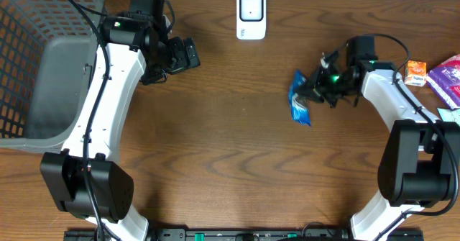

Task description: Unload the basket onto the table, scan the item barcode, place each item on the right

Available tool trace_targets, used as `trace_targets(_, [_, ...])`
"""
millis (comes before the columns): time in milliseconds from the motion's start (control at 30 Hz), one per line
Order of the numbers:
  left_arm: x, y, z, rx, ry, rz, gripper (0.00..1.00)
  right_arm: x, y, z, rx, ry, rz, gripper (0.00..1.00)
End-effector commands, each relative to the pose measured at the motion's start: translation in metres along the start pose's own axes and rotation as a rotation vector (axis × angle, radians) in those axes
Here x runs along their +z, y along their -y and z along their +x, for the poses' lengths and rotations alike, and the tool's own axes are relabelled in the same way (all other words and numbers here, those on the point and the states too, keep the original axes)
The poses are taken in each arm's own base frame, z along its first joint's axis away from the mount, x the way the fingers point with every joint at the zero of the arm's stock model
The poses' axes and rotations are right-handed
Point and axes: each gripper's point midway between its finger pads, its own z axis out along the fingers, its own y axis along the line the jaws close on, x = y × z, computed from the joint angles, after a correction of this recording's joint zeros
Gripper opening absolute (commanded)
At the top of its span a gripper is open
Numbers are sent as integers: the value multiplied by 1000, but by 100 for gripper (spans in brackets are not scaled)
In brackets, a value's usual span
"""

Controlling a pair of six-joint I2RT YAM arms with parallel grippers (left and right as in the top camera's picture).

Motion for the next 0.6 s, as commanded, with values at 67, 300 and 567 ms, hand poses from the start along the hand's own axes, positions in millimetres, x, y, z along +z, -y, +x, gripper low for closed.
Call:
trace_targets(67, [-1,-3,-2,7,8,-13,98,-1,55,-10,-96,135,418,20])
trace_targets(300, [-1,-3,-2,6,7,-13,98,3,54,-6,-154,157,506,65])
trace_targets(567, [-1,-3,-2,7,8,-13,98,6,82,4,-105,183,636,77])
